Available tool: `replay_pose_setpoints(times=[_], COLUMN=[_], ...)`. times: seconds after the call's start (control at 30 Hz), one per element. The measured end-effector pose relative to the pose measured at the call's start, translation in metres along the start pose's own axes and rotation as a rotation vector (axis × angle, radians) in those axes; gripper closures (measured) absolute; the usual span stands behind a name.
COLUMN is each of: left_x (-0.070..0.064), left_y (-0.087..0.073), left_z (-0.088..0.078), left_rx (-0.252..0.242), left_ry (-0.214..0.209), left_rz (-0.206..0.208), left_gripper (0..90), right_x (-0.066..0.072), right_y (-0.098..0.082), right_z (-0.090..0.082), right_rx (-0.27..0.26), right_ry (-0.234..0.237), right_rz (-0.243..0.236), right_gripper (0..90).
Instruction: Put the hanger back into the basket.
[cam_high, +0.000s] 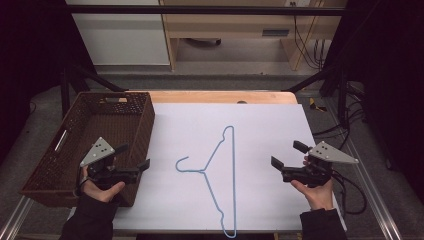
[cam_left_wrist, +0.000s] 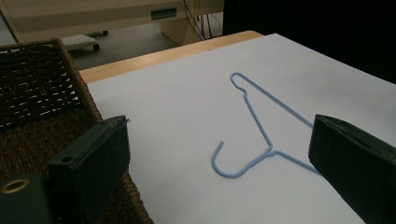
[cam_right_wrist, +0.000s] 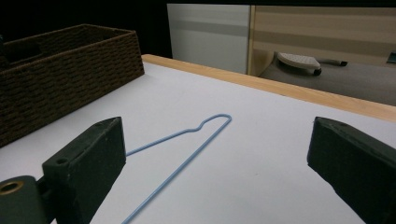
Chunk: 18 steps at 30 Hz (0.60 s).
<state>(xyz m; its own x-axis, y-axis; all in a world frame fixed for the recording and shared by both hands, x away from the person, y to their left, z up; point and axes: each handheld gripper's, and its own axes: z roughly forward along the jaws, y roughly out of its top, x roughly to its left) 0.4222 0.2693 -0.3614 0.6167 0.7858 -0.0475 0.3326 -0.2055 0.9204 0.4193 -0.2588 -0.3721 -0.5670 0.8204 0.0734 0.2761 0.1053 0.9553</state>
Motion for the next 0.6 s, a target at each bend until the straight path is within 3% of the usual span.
replay_pose_setpoints(times=[0.27,0.47,0.6], left_x=[0.002,0.003,0.004], left_y=[0.001,0.000,-0.001], left_z=[-0.005,-0.006,-0.005], left_rx=[-0.007,-0.007,-0.002], left_ry=[0.010,0.016,0.022], left_rz=[-0.006,-0.008,-0.003], left_gripper=[5.2,5.5,5.5], right_x=[0.012,0.033,0.048], right_y=[0.005,0.010,0.011], right_z=[0.002,0.013,0.023], right_rx=[0.018,0.061,0.091], right_ry=[0.000,0.014,0.051], right_rz=[-0.007,-0.041,-0.048], right_gripper=[6.2,7.6,8.6])
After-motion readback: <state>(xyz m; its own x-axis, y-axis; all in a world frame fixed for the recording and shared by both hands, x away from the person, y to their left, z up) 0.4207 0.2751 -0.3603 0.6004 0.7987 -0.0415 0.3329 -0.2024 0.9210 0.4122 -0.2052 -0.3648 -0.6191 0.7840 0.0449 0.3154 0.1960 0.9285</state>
